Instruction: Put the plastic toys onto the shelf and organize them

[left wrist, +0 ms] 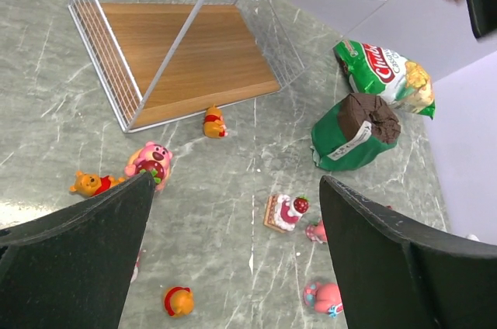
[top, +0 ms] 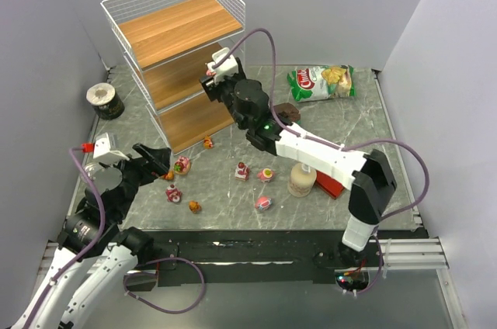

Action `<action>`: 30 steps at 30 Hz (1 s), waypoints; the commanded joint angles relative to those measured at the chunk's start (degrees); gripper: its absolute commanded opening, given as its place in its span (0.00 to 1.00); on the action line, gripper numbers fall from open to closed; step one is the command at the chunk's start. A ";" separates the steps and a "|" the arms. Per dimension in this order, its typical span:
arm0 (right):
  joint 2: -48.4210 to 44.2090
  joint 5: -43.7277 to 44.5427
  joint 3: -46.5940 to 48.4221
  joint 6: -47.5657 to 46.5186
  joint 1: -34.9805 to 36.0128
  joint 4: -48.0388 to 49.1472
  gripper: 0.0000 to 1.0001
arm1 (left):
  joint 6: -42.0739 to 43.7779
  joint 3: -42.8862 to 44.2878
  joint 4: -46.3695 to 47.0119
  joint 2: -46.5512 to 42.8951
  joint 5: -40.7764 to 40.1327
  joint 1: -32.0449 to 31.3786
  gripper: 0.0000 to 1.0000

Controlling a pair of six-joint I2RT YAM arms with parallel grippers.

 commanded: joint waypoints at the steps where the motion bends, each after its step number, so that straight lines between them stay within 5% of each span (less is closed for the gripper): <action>1: 4.58 -4.32 1.63 -6.50 -2.63 15.00 0.09 | 1.05 -0.14 -0.23 -0.15 -1.72 -0.16 0.93; 30: 19.18 -3.36 1.63 -10.97 -8.00 36.28 0.08 | 2.10 -0.32 -0.58 -0.85 0.65 -0.16 0.96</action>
